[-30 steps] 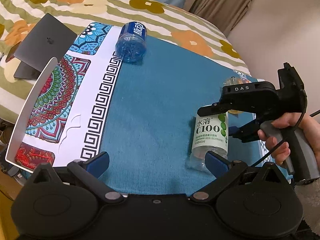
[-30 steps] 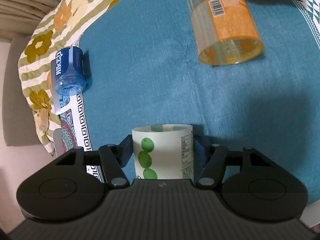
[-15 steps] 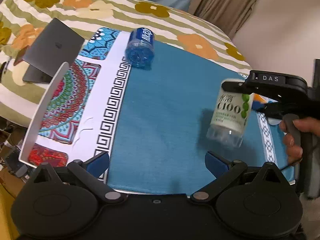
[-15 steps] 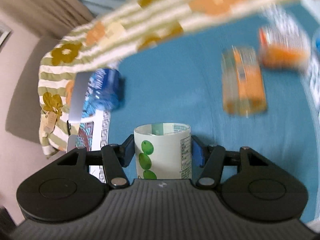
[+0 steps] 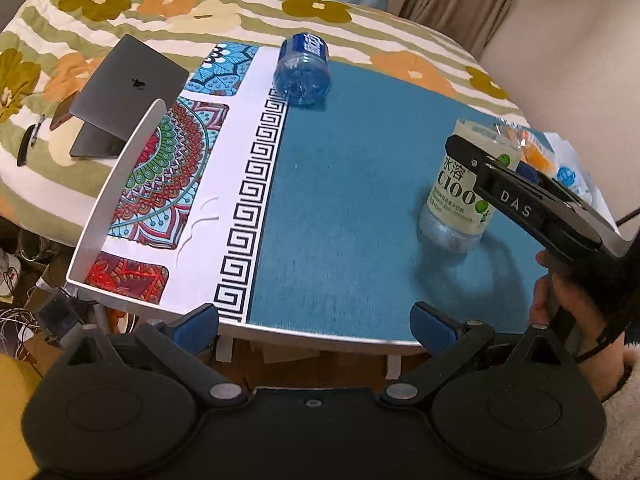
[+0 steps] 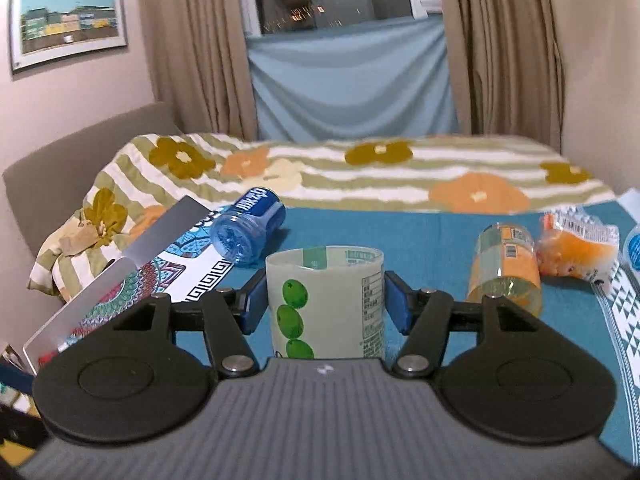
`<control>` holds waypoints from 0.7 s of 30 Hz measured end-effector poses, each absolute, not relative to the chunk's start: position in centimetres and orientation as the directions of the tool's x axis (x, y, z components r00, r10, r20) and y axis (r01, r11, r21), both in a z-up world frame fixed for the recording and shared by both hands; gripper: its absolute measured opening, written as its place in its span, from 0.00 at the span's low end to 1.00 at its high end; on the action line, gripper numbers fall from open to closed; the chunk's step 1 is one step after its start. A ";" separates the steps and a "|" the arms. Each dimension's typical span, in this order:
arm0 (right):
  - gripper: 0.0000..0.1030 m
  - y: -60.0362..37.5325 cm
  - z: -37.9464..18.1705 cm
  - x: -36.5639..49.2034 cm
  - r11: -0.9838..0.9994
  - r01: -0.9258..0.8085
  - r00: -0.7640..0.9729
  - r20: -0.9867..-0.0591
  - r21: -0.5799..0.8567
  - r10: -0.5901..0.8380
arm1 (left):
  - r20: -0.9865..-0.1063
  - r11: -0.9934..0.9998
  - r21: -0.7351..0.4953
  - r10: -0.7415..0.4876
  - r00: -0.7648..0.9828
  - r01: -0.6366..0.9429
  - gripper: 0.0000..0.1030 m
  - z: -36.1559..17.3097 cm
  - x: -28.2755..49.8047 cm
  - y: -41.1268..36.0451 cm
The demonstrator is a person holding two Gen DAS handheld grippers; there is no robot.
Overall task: Flip cup upright
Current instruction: 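Rotate the held cup with the right gripper until its opening faces up, then lower the upright cup onto the table and open the right gripper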
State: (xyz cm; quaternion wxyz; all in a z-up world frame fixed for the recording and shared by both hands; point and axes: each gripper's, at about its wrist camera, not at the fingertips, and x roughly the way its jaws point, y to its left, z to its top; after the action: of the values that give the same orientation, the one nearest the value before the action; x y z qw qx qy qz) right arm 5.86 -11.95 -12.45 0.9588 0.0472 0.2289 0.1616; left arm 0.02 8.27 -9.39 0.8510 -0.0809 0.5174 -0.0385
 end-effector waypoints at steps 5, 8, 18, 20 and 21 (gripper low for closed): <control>0.73 -12.0 -12.7 4.2 0.945 -0.299 0.847 -0.418 0.135 0.328 | -0.870 0.983 -0.181 -0.161 0.467 0.001 1.00 -9.3 -0.2 7.9; 0.74 -12.0 -12.4 3.5 0.947 -0.294 0.832 -0.453 0.128 0.320 | -0.868 0.984 -0.179 -0.164 0.469 0.013 1.00 -8.9 -0.3 7.8; 0.75 -11.0 -11.6 3.3 0.959 -0.264 0.737 -0.619 0.103 0.270 | -0.868 0.985 -0.174 -0.162 0.470 0.017 1.00 -8.1 -0.6 7.5; 0.75 -11.0 -11.7 3.3 0.959 -0.264 0.737 -0.620 0.102 0.269 | -0.866 0.985 -0.172 -0.159 0.474 0.016 1.00 -8.1 -0.7 7.5; 0.76 -11.0 -11.7 3.3 0.958 -0.266 0.736 -0.621 0.103 0.271 | -0.865 0.985 -0.172 -0.159 0.476 0.016 1.00 -8.1 -0.7 7.5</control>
State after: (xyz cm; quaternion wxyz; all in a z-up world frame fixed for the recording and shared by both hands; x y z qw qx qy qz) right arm 3.27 -10.99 -11.66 0.9316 0.0039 0.3338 0.1440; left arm -0.74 7.53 -8.05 0.8562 -0.0702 0.5093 -0.0509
